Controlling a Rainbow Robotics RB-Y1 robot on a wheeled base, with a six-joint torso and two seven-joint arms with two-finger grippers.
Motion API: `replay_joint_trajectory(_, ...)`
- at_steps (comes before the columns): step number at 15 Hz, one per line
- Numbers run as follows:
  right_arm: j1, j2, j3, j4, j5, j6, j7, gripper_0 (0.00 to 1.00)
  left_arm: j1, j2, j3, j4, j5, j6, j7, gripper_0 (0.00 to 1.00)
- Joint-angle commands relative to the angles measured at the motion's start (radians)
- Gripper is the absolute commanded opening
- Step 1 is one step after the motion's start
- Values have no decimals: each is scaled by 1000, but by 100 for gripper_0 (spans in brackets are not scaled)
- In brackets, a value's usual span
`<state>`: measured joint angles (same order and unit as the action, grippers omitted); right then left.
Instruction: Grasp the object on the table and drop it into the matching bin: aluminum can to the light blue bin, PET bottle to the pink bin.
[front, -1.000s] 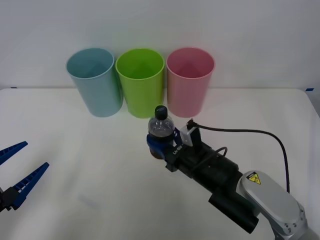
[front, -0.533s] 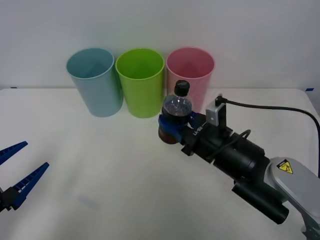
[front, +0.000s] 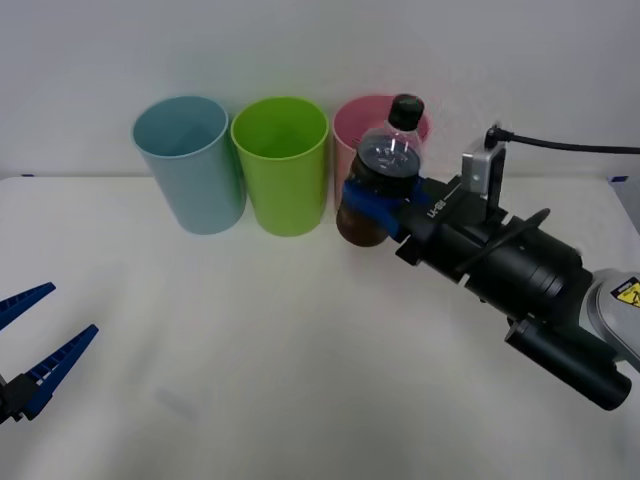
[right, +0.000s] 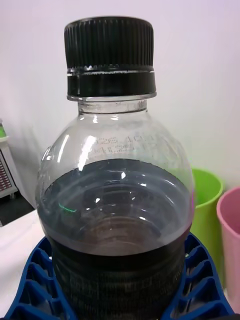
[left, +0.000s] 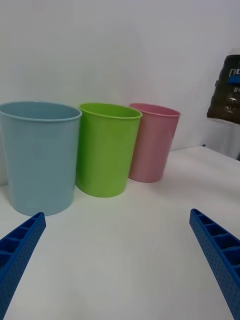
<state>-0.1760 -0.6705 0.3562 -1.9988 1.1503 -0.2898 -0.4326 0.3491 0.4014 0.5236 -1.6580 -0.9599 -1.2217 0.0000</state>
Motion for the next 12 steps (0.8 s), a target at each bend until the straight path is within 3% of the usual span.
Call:
replay_joint_trajectory(1, -49, -1, -20, 35, 0, 0, -35, 0, 0, 0, 0, 0, 0, 0, 0, 100)
replay_joint_trajectory(12, -369, 92, -60, 440, 0, 1, -38, 0, 0, 0, 0, 0, 0, 0, 0, 100)
